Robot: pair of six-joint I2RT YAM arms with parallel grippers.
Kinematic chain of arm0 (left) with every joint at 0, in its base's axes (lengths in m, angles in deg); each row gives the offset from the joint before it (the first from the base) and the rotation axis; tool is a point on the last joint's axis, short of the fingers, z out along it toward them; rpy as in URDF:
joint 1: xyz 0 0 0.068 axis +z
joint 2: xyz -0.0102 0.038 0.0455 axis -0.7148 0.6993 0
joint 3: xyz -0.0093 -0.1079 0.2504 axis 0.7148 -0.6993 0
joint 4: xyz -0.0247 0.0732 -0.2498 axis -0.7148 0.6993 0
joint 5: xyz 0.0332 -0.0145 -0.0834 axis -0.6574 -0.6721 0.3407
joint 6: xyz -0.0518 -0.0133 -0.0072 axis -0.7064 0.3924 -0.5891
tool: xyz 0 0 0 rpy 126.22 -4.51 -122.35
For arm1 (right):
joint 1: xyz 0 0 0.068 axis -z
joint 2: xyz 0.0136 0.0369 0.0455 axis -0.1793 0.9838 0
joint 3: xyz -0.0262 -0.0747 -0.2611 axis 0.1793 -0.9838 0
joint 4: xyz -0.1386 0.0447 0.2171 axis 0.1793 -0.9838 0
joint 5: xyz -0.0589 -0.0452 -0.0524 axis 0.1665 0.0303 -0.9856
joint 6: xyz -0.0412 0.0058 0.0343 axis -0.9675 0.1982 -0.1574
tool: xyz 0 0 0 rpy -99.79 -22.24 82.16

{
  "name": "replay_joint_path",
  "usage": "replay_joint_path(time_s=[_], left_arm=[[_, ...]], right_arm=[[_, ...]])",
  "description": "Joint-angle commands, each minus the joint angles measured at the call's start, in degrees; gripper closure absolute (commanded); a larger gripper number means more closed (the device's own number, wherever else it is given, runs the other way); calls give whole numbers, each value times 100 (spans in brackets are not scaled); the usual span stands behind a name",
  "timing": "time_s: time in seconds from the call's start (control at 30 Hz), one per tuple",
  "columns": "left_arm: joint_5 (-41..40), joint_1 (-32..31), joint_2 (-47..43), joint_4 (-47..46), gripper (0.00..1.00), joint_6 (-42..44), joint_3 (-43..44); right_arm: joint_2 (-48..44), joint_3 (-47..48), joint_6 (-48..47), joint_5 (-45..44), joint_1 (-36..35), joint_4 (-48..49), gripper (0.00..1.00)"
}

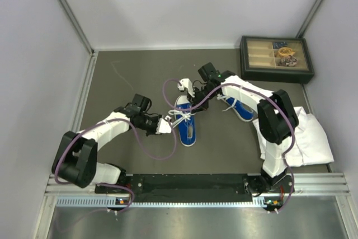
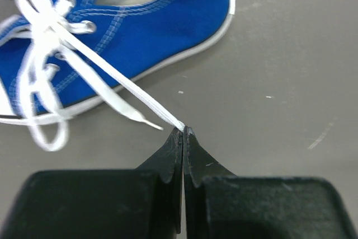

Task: Tie the shoes

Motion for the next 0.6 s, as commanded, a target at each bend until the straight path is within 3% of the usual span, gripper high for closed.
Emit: replay_joint_path(time_s=[0.0, 0.13, 0.27, 0.37, 0.57], left_arm=[[-25, -4, -547, -168, 100, -44, -485], [-87, -39, -733, -186, 99, -42, -636], [-123, 57, -899, -536, 72, -473, -522], [-123, 171, -1110, -896, 63, -965, -504], [-139, 400, -1216, -2556, 62, -1967, -609]], right_arm=[[-783, -478, 1222, -165, -4, 1162, 100], [-977, -883, 1689, -183, -4, 1523, 100], [-1100, -1137, 2111, -191, 5, 1908, 100], [-1223, -1357, 2576, -279, 5, 2233, 100], [-1408, -1744, 3174, -490, 5, 2744, 100]])
